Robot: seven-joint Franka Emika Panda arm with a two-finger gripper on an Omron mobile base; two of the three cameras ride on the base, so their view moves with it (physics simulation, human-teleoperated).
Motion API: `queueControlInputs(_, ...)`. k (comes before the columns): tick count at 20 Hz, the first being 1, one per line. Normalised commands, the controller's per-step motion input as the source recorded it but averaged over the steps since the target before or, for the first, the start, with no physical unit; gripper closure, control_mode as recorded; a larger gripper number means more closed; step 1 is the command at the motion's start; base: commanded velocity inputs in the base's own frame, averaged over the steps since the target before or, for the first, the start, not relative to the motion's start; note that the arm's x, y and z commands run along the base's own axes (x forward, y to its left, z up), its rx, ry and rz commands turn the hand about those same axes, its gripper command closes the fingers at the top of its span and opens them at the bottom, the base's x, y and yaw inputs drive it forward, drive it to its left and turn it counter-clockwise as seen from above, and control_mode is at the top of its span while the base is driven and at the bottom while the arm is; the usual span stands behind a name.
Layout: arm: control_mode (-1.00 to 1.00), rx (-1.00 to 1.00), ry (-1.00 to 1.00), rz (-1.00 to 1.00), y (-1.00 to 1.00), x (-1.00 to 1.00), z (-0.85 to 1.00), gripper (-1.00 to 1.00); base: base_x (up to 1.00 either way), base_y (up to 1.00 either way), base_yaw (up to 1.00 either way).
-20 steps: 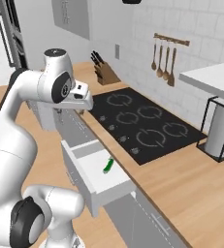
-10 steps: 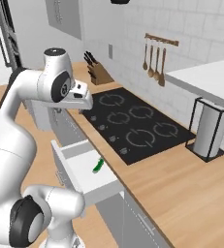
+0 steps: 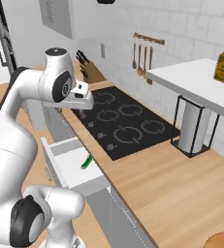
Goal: Pick up the knife from the drawer and place it on the cutting board. Then place the meat from the plate to the cutting board.
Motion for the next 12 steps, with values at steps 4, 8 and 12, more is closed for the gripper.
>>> queueControlInputs(4,-1.00,0.00,0.11,0.02,0.00,-0.26,-0.30,-1.00,0.00,0.00,0.00)
queueControlInputs(8,-1.00,0.00,0.07,0.13,0.52,-0.25,-0.63,-1.00,0.00,0.00,0.00)
queueControlInputs(12,-1.00,0.00,-0.01,0.20,1.00,-0.10,-0.84,-1.00,0.00,0.00,0.00)
